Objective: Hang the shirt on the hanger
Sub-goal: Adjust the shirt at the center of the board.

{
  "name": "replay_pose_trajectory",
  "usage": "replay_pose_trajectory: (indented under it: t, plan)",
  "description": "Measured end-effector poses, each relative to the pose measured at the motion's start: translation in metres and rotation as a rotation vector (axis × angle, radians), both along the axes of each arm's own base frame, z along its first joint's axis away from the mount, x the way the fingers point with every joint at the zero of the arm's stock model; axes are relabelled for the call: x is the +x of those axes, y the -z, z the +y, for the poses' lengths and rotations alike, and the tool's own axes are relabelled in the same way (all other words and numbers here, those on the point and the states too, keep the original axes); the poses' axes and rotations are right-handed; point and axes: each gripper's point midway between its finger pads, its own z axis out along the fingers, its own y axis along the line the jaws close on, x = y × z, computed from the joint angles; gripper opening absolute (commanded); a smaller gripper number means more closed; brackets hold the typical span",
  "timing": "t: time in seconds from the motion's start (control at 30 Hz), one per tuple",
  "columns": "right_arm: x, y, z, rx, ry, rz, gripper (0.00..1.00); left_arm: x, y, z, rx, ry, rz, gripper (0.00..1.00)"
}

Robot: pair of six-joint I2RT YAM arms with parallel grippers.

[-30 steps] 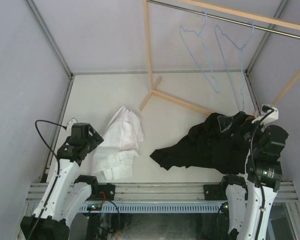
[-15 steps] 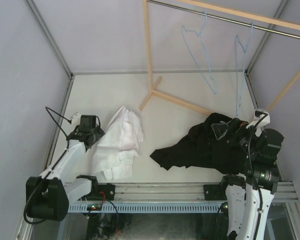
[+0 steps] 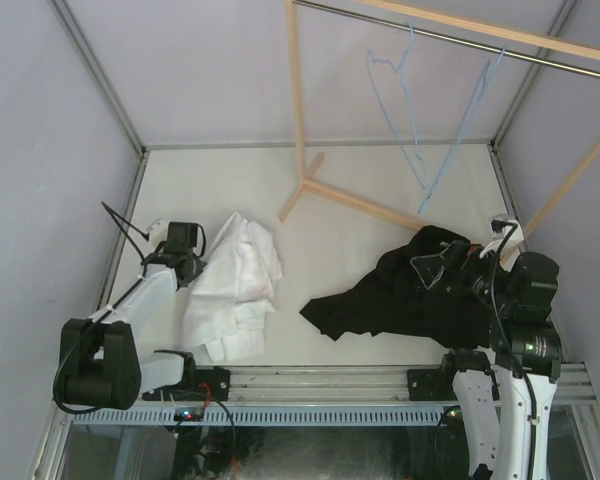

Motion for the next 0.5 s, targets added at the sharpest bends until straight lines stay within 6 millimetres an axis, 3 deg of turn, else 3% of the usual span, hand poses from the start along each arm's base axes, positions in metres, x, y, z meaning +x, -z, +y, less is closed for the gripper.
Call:
replay_pose_trajectory:
  t: [0.13, 0.2, 0.27, 0.5]
  plan:
    - [-0.002, -0.001, 0.0, -0.014, -0.007, -0.009, 0.93, 0.013, -0.022, -0.004, -0.006, 0.015, -0.05, 0.0]
    - [-0.003, -0.001, 0.001, -0.019, -0.012, -0.012, 0.93, 0.018, -0.046, -0.01, -0.004, 0.046, -0.101, 0.0]
    - [-0.004, -0.001, 0.002, -0.027, -0.026, -0.017, 0.93, 0.024, -0.078, -0.019, -0.007, 0.085, -0.178, 0.0]
    - [-0.01, -0.007, 0.016, -0.055, -0.124, -0.038, 0.94, 0.036, -0.224, -0.042, -0.043, 0.23, -0.493, 0.0]
